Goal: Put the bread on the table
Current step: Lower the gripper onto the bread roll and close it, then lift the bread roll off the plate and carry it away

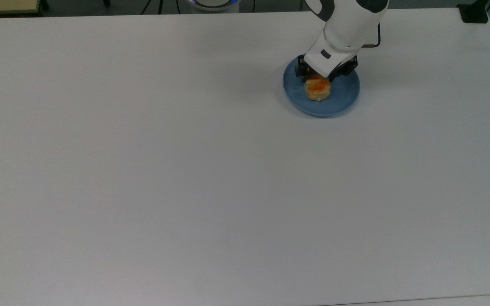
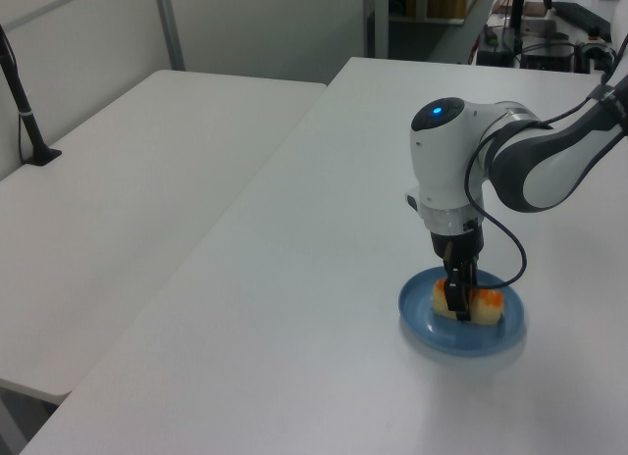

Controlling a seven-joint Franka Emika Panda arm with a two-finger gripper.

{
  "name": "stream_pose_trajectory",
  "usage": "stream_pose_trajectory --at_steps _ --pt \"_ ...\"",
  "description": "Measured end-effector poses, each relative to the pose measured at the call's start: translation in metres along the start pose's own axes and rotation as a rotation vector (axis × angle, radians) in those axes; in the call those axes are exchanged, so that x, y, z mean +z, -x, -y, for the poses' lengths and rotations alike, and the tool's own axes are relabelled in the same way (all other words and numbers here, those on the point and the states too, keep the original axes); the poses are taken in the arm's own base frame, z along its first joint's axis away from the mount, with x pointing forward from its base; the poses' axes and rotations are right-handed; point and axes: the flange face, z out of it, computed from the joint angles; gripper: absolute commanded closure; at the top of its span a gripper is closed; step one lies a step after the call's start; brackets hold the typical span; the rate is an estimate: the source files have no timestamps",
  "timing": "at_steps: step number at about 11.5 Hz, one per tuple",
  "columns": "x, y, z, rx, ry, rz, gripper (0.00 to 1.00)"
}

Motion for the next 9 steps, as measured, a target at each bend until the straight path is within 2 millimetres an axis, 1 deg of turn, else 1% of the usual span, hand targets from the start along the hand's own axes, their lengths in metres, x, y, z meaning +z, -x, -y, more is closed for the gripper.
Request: stream_pose_trajectory --at_steps 1,3,4,5,6,7,8,9 --pt "0.000 0.000 0.000 0.000 0.000 0.001 0.62" --pt "-0.003 0.000 -0.001 -0.002 -0.002 -0.005 0.62" --pt "-0.012 0.000 -0.003 -0.008 -0.002 -0.010 0.62" --pt "-0.037 -0.001 -0.013 -0.033 0.004 -0.001 0.62" --pt "-0.065 -0.005 -0.029 -0.054 0.005 0.007 0.61" --pt "-0.093 -0.015 -0.058 -0.086 0.001 0.014 0.61" --pt "-0.115 -0.030 -0.100 -0.113 -0.014 0.006 0.61" --pt "-0.127 -0.045 -0.147 -0.130 -0.019 -0.011 0.61"
